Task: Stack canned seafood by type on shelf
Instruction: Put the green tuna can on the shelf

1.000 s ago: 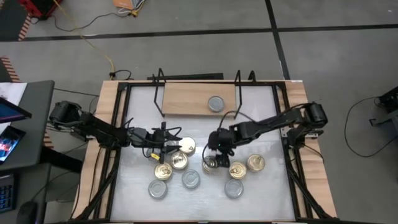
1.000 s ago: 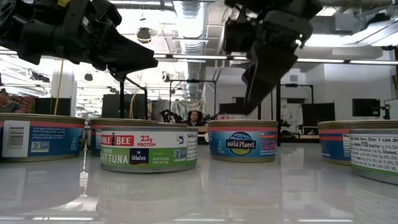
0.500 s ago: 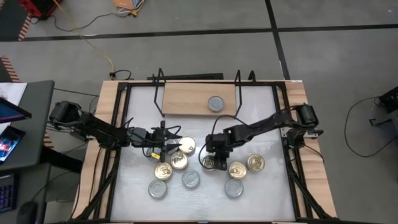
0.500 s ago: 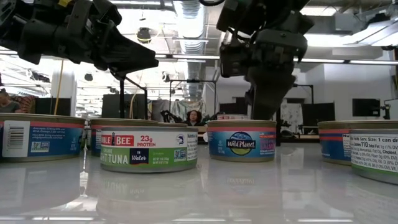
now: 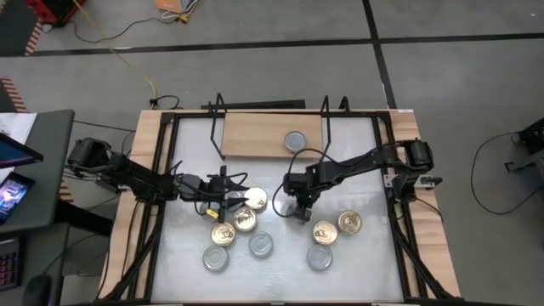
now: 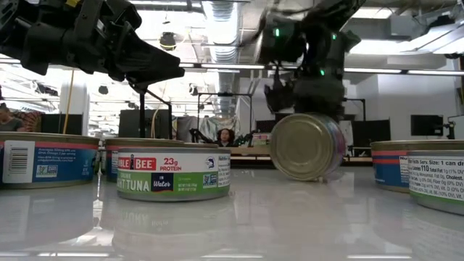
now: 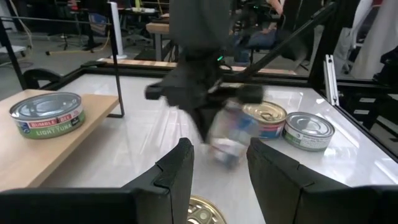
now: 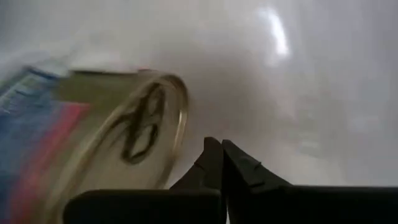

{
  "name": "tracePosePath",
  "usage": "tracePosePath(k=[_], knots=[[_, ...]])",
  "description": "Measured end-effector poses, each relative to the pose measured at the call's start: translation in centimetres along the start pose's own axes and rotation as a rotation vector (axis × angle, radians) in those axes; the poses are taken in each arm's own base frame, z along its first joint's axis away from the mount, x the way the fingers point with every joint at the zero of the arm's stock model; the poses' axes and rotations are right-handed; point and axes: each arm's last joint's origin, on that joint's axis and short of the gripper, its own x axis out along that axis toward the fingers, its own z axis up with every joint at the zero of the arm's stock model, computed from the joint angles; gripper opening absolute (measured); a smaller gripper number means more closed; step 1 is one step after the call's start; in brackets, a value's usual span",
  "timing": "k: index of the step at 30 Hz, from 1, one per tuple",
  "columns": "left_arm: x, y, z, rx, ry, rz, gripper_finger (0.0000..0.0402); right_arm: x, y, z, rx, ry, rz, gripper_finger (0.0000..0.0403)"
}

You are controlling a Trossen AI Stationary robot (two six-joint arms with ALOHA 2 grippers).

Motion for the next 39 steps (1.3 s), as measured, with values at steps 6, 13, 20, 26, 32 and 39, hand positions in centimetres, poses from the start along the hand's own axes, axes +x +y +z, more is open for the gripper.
tracePosePath(k=[6, 13, 20, 26, 32, 39], knots=[[0.0, 0.0, 0.0, 0.0, 0.001, 0.0, 0.0141, -1.3, -1.0, 0.2, 0.008, -0.031, -0.06, 0.0032], [0.0, 0.0, 0.0, 0.001, 0.003, 0.0, 0.0141, -6.9, -1.3, -1.0, -0.02, -0.167, -0.161, 0.0101], [0.0, 0.0, 0.0, 0.0, 0.003, 0.0, 0.0141, -9.8, 2.4, -1.8, -0.125, -0.392, -0.098, 0.0208], [0.0, 0.0, 0.0, -0.013, 0.002, -0.001, 0.0141, -7.9, 5.2, -1.8, -0.174, -0.425, -0.064, 0.0298], [0.0, 0.0, 0.0, -0.009, 0.002, 0.0, 0.0141, -5.6, 5.1, -1.6, -0.107, -0.381, -0.176, 0.0329], [0.0, 0.0, -0.2, 0.003, 0.019, 0.003, 0.0141, -2.9, 5.8, -1.7, -0.109, -0.291, -0.154, 0.0327]])
